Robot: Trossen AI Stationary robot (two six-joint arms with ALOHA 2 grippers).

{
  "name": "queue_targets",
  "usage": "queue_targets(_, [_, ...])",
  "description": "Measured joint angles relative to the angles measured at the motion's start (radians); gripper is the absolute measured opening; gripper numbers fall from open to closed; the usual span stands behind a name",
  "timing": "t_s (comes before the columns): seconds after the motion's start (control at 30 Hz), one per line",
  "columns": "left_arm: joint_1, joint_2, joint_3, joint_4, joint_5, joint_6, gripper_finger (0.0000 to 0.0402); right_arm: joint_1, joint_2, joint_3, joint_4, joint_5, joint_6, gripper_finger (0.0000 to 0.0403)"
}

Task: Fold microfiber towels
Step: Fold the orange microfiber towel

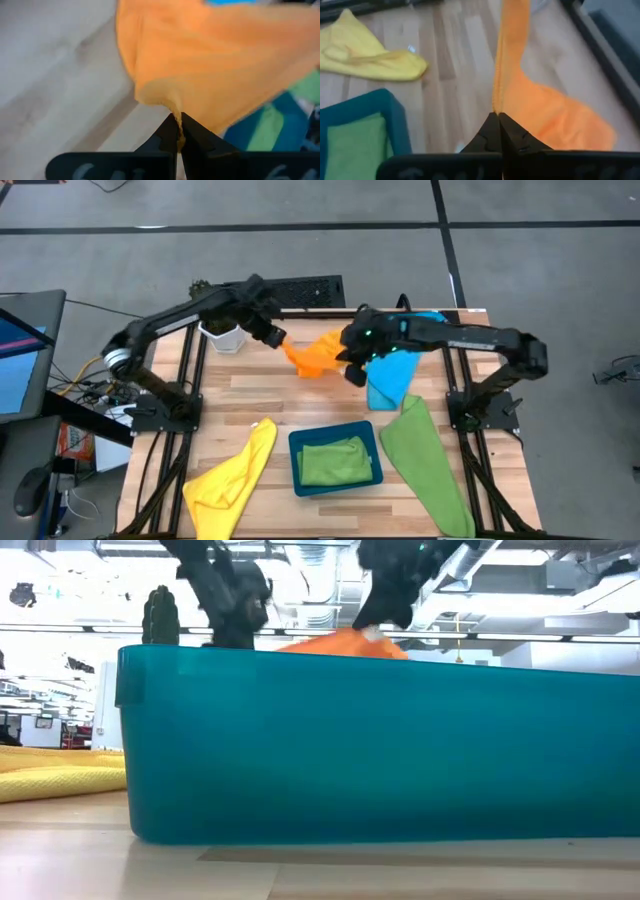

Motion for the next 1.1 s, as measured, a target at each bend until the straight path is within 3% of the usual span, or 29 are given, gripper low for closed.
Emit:
queue_targets(0.2, [0.014,-0.117,0.027,0.136,-0.224,-0.045,0.0,-0.145,-0.039,0.001,0.067,0.045,-0.136,0.0005])
queue_targets(0.4, [0.106,-0.042,0.153,0.213,-0.24,-0.001,0.0,-0.336,0.002,0.1,0.183,0.048,-0.257,0.0005])
queue_targets(0.57, [0.195,0.071,0.358,0.178,-0.239,0.09,0.0,-0.442,0.081,0.28,0.178,0.046,-0.34,0.0005])
queue_targets(0.77, [0.234,0.192,0.671,0.038,-0.248,0.203,0.0,-0.477,0.139,0.463,0.122,0.056,-0.418,0.0005])
queue_targets(0.9, [0.223,0.235,0.839,-0.068,-0.301,0.27,0.0,-0.469,0.133,0.506,0.112,0.091,-0.462,0.0005])
queue_targets(1.1, [0.183,0.234,0.87,-0.219,-0.315,0.273,0.0,-0.428,0.117,0.508,0.005,0.087,-0.417,0.0005])
